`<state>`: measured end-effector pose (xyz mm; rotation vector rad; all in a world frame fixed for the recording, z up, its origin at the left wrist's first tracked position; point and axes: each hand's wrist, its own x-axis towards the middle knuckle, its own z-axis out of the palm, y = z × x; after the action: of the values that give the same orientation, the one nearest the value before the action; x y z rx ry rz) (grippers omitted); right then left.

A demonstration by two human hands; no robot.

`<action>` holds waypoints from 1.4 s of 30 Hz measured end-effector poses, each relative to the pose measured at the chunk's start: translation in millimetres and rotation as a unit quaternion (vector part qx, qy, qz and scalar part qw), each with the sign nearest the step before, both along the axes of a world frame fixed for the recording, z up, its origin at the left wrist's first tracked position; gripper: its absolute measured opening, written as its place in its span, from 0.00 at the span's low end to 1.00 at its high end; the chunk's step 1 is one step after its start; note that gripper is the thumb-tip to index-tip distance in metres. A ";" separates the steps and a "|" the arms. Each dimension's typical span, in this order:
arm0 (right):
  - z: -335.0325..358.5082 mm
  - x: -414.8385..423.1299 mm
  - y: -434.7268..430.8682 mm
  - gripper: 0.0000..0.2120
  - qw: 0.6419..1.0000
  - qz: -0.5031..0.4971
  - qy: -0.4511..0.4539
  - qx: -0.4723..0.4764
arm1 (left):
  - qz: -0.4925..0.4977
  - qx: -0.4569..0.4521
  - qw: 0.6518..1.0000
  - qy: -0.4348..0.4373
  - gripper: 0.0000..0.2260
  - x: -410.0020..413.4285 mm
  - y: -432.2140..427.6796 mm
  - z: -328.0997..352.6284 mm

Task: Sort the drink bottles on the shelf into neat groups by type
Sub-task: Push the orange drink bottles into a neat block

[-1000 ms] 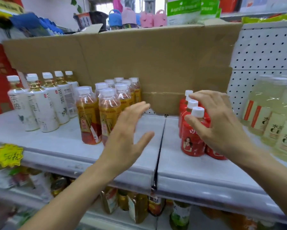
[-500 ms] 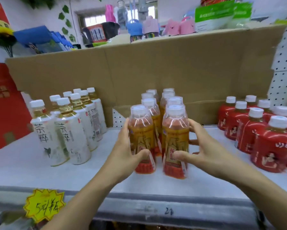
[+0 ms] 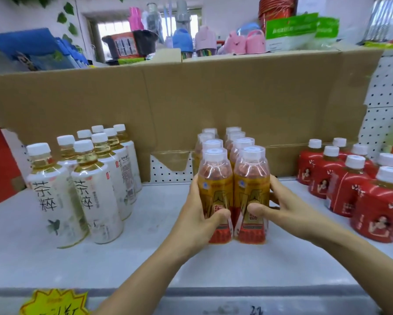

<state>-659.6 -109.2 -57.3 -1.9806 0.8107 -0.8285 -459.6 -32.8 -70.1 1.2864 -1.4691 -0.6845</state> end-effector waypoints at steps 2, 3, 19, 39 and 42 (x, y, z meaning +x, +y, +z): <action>5.1 -4.2 -2.2 0.34 1.000 0.007 0.004 -0.001 | -0.009 0.000 1.000 0.026 0.29 1.5 3.7 10.2; 10.4 -6.1 -5.3 0.33 1.000 0.009 0.000 -0.002 | -0.005 -0.001 0.999 0.042 0.26 3.8 3.3 18.6; 148.1 70.5 -120.0 0.23 0.947 -0.087 0.307 -0.029 | 0.090 0.207 0.933 -0.279 0.18 39.4 -148.9 154.2; 95.7 -22.4 -54.1 0.40 0.997 0.013 0.051 0.064 | -0.054 0.095 0.991 -0.076 0.32 50.8 -38.8 95.9; 54.9 -37.3 -37.2 0.61 0.979 0.134 0.137 0.066 | -0.131 0.146 0.974 -0.116 0.55 52.3 -18.4 51.3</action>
<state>-696.9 -146.4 -2.4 -2.0518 0.7109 -0.3403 -407.3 -51.2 -18.8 1.4464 -1.7999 -0.9793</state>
